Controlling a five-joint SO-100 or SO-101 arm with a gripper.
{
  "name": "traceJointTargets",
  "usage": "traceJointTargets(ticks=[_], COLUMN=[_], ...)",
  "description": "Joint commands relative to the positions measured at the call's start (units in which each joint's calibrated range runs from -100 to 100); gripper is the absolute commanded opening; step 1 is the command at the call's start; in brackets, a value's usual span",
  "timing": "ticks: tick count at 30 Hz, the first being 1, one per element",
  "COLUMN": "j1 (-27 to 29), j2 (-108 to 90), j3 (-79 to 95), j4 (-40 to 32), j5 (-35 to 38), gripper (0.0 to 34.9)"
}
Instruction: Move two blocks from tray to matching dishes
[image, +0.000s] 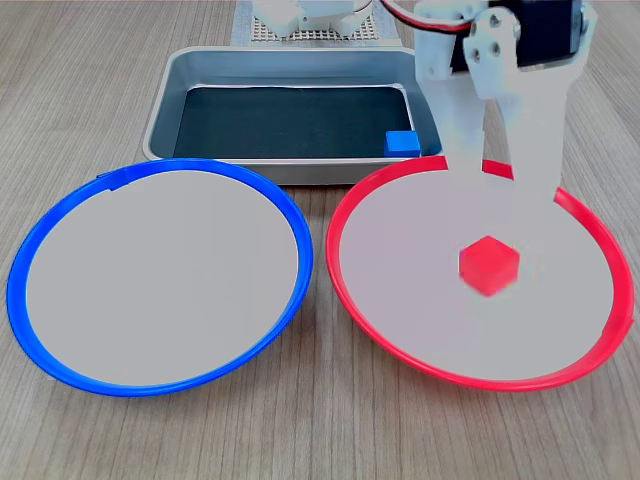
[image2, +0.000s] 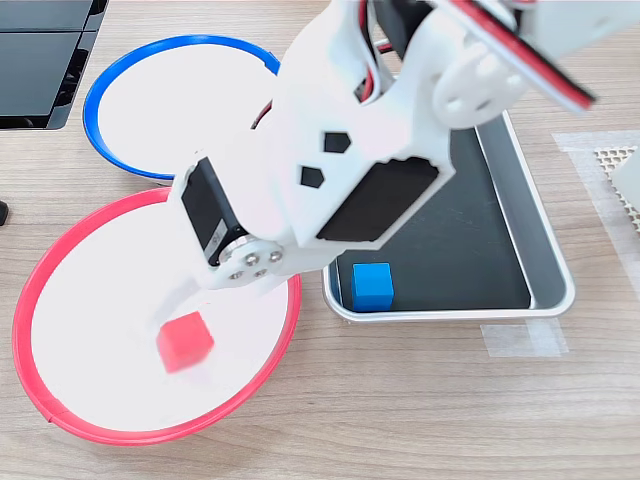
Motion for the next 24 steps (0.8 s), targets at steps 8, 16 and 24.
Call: traceJointTargets(ticks=[8,16,24], j1=[2.0,4.4,2.2], j2=[-16.4,-27.9,-23.2], j3=[6.1,21.4,20.2], j4=[23.7,27.9,24.7], j5=[2.3,-0.2,-3.9], gripper=[0.3,10.8,16.7])
